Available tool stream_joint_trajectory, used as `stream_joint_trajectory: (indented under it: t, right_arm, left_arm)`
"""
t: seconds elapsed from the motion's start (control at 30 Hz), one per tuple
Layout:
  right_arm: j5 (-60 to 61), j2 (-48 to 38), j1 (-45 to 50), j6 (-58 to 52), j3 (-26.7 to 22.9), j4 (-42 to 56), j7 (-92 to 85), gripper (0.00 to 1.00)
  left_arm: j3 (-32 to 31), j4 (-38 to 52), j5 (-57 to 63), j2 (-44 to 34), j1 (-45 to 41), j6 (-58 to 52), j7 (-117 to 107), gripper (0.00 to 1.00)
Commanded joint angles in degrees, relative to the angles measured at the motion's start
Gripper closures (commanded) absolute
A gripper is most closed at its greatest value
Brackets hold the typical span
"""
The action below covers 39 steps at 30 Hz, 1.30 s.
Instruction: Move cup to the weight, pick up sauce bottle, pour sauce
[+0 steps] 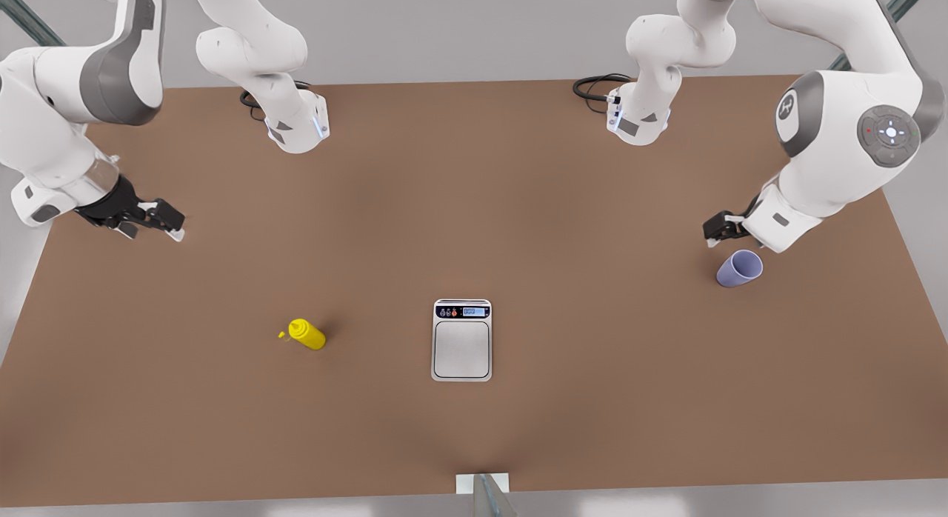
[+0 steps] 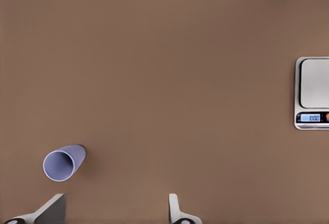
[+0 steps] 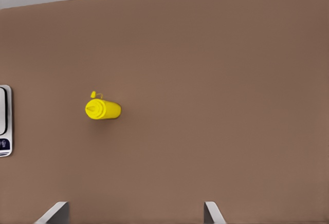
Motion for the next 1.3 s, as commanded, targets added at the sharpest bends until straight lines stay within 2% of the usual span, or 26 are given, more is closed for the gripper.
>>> stream_joint_trajectory:
  t: [0.0,0.03,0.07,0.17,0.33,0.37,0.53,0.97,1.0,1.03,1.1,1.13,1.27]
  right_arm:
    - [0.00,0.00,0.54,0.07,0.05,0.01,0.00,0.00]
    - [0.00,0.00,0.54,-0.02,0.05,0.01,0.00,0.00]
    - [0.00,0.00,0.54,-0.02,0.05,0.01,0.00,0.00]
    - [0.00,0.88,0.54,-0.72,0.05,1.41,-0.35,0.00]
    - [0.18,1.85,0.36,-0.90,-0.04,2.82,-0.26,0.00]
    - [0.18,2.55,0.28,-1.42,-0.13,3.61,-0.26,0.00]
    - [0.26,2.73,0.27,-2.13,-0.13,4.14,-0.26,0.00]
    - [0.26,2.73,0.10,-2.57,-0.21,4.14,-0.26,0.00]
    - [0.26,2.73,0.10,-2.57,-0.21,4.14,-0.26,0.00]
    - [0.26,2.73,0.10,-2.65,-0.21,4.14,-0.26,0.00]
    - [0.26,2.73,0.19,-2.65,-0.21,4.14,-0.26,0.00]
    - [0.26,2.73,0.19,-2.65,-0.21,4.14,-0.26,0.00]
    - [0.26,2.73,0.27,-2.65,-0.21,4.14,-0.26,0.00]
  left_arm:
    - [0.00,-0.01,0.33,0.00,0.09,-0.01,-0.01,0.00]
    - [0.26,-0.80,0.16,0.00,0.18,-0.10,-0.71,0.00]
    - [1.06,-5.90,0.77,-0.27,1.67,0.87,-0.80,0.00]
    - [4.57,-20.49,0.42,-0.36,8.96,15.19,6.13,0.00]
    - [4.75,-28.66,-3.01,1.49,18.29,20.55,15.46,0.00]
    - [5.45,-31.21,-3.10,1.75,18.64,24.60,17.13,0.00]
    - [5.45,-34.38,-3.10,4.83,22.06,34.27,21.09,0.00]
    - [5.45,-37.81,-4.06,10.72,23.12,42.80,24.95,0.00]
    - [5.45,-37.81,-4.06,10.89,23.12,43.23,24.95,0.03]
    - [5.45,-37.81,-4.15,11.16,23.12,43.32,24.87,0.26]
    - [5.45,-37.90,-4.15,11.86,23.12,43.76,24.87,0.48]
    - [5.45,-37.90,-4.15,12.12,23.12,43.85,24.87,0.50]
    - [5.36,-37.98,-5.64,12.12,23.12,43.50,24.78,0.79]
